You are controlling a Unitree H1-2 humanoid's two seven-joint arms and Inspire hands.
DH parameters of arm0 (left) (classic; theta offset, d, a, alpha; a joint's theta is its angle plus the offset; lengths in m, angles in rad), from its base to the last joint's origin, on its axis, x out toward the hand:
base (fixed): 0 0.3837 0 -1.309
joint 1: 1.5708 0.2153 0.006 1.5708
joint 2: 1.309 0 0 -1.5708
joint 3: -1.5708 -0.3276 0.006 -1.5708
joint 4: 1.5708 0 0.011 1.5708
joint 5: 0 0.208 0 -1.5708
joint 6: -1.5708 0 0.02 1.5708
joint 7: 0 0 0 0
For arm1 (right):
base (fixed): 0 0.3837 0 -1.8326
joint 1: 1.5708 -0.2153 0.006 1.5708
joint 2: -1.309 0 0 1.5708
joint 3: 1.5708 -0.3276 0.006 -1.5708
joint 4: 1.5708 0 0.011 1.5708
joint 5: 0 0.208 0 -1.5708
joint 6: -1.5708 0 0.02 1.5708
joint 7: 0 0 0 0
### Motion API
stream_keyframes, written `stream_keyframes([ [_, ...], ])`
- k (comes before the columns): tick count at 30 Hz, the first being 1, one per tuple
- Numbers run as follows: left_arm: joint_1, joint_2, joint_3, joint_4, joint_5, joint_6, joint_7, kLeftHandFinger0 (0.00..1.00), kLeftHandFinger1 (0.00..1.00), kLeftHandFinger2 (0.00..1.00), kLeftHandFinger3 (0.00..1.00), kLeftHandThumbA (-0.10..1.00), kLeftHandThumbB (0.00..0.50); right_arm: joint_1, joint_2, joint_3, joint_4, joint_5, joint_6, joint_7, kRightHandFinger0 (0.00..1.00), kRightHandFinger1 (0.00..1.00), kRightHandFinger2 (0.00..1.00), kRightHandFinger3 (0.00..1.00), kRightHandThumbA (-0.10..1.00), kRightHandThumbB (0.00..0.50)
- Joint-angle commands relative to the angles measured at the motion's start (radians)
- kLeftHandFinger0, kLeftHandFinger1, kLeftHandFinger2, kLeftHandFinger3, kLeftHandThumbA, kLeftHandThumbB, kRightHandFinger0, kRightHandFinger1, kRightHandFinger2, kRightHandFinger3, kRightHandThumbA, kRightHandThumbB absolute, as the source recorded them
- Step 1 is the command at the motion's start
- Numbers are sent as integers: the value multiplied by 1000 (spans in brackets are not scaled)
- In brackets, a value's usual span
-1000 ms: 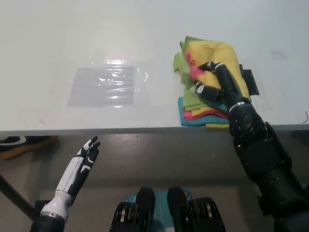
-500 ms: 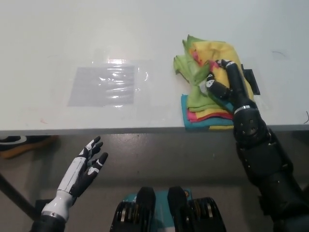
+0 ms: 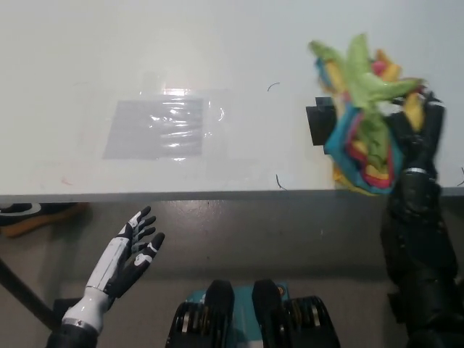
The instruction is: A stack of folded microfibre clothes with a single fold is kept infront of the robot. the robot uses its right hand to grab one end of the clothes and pulla it away from the other end to unfold
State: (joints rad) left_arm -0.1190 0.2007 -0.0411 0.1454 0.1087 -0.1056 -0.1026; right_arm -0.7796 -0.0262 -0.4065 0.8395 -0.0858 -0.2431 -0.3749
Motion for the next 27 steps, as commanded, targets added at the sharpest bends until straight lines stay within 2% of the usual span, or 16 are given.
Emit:
stream_keyframes([
  [1,-11,17,-2,-5,11,-63,3,837,918,965,1000,762,0,-16,-45,-120,-7,230,-117,7,0,81,482,640,517,0],
  [2,-8,16,-1,-4,9,-63,3,837,918,965,1000,762,1,-9,-44,-130,-20,247,-106,28,0,80,475,621,594,0],
  [3,-6,15,0,-3,8,-63,3,837,918,965,1000,761,2,-3,-42,-139,-32,267,-93,49,0,85,467,574,612,0],
  [4,-4,14,1,-1,3,-64,2,838,919,965,1000,760,1,0,-43,-143,-28,275,-88,67,16,153,578,627,626,11],
  [5,-3,13,3,-1,-1,-61,1,840,920,965,1000,757,0,5,-44,-145,-30,287,-77,88,77,283,578,655,719,49],
  [6,-1,13,3,-1,0,-60,2,840,919,964,1000,754,0,12,-41,-146,-40,301,-66,113,150,349,602,727,742,120],
  [7,-1,13,3,-1,2,-57,3,841,918,965,1000,752,0,23,-46,-128,-41,303,-73,161,335,529,756,949,818,199],
  [8,-1,13,3,0,2,-57,3,842,919,965,1000,751,0,30,-51,-117,-43,314,-67,201,594,747,926,1000,912,228],
  [9,0,13,3,1,4,-52,3,849,920,968,1000,749,3,50,-67,-80,-42,323,-74,302,899,998,1000,1000,1000,282],
  [10,2,14,3,-1,5,-50,3,856,925,973,1000,752,1,59,-75,-60,-36,320,-85,341,1000,1000,1000,1000,1000,345],
  [13,5,16,2,4,15,-60,9,855,923,975,1000,755,5,73,-98,-23,4,340,-101,466,1000,1000,1000,1000,1000,369],
  [16,11,17,3,-4,14,-50,8,850,919,976,1000,750,4,84,-106,-5,1,345,-90,489,1000,1000,1000,1000,1000,429],
  [17,11,17,3,-4,13,-49,7,851,919,978,1000,748,4,84,-107,-2,2,348,-90,491,1000,1000,1000,1000,1000,430],
  [18,11,18,3,-3,17,-51,9,848,916,975,1000,741,11,89,-113,10,0,340,-83,496,1000,1000,1000,1000,1000,375],
  [24,12,20,1,0,16,-53,5,852,913,960,1000,693,3,100,-126,26,-1,352,-76,493,1000,1000,1000,1000,1000,339],
  [27,14,19,2,-2,12,-48,4,864,918,955,1000,652,9,103,-123,23,-16,369,-56,477,1000,1000,1000,1000,1000,346],
])
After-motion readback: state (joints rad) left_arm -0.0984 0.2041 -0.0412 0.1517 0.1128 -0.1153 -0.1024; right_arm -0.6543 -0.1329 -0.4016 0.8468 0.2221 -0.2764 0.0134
